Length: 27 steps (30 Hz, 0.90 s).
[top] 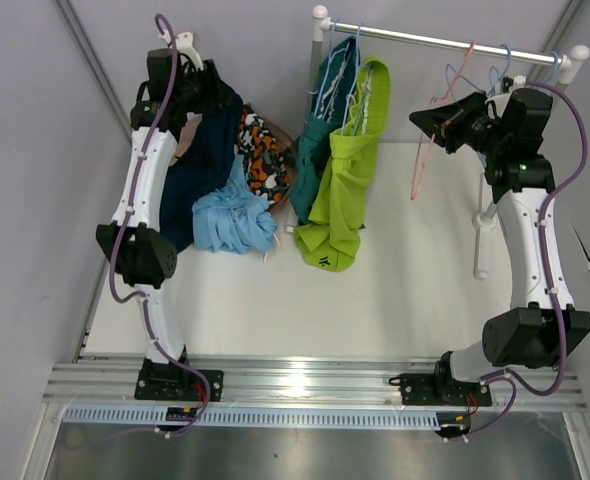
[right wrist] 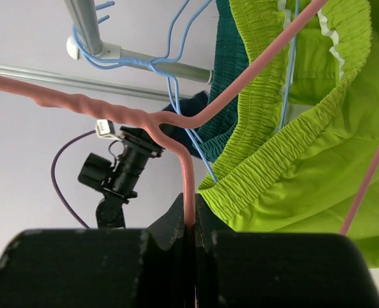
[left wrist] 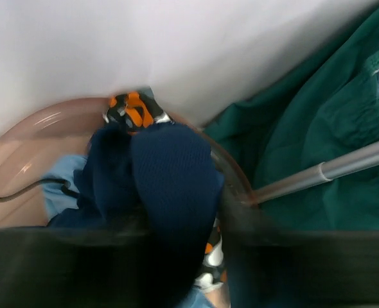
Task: Remove the shorts from the hanger
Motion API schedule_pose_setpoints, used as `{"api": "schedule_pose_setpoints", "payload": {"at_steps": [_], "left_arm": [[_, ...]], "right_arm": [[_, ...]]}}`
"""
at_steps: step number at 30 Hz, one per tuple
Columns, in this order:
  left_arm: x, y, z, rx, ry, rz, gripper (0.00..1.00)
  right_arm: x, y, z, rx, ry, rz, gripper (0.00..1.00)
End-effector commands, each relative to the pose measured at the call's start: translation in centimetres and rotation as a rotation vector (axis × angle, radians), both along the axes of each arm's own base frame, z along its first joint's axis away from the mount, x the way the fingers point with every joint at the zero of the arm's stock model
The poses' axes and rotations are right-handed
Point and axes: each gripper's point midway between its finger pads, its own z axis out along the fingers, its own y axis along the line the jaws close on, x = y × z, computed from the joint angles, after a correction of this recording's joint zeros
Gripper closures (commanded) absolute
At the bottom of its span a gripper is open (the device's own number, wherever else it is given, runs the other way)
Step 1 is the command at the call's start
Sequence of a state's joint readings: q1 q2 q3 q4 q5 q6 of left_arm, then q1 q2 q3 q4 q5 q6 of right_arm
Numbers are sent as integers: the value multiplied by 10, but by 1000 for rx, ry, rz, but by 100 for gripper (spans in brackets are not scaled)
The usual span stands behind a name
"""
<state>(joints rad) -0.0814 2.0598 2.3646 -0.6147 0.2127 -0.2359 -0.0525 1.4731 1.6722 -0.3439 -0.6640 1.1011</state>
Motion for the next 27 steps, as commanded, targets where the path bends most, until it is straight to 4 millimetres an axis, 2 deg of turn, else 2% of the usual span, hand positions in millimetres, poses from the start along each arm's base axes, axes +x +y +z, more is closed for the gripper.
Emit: {"api": "schedule_pose_setpoints", "payload": {"at_steps": [1, 2, 3, 5, 8, 11, 12, 14, 15, 18, 22, 24, 27], "left_arm": [[5, -6, -4, -54, -4, -2, 25], [5, -5, -11, -55, 17, 10, 3], [6, -5, -15, -64, 32, 13, 1], [2, -7, -19, -66, 53, 9, 1], [-10, -11, -10, -61, 39, -4, 1], [-29, -16, 20, -55, -43, -17, 1], [-33, -18, 3, -54, -10, -23, 1], [-48, -22, 26, -60, -65, -41, 1], [-51, -24, 21, -58, -59, -45, 1], [-62, -27, 25, -65, -58, -54, 1], [-77, -32, 26, -61, -71, -66, 1], [-84, -35, 33, -61, -87, -72, 1], [-90, -38, 32, -74, -76, -85, 1]], "right_arm": [[-4, 9, 26, -6, -103, 41, 100], [-2, 10, 27, -6, -104, 44, 100], [-1, 11, 28, -6, -106, 44, 100], [2, 11, 29, -6, -109, 44, 100], [9, 9, 32, -8, -114, 38, 100], [16, 7, 41, -3, -130, 36, 100], [17, 6, 45, -3, -140, 30, 100], [21, 4, 53, 4, -155, 21, 100], [22, 3, 56, 8, -163, 20, 100], [31, 1, 57, 23, -163, 17, 100], [43, -5, 48, 23, -142, 0, 100], [50, -7, 36, 19, -118, -9, 100], [56, -10, 13, 8, -78, -25, 100]]}}
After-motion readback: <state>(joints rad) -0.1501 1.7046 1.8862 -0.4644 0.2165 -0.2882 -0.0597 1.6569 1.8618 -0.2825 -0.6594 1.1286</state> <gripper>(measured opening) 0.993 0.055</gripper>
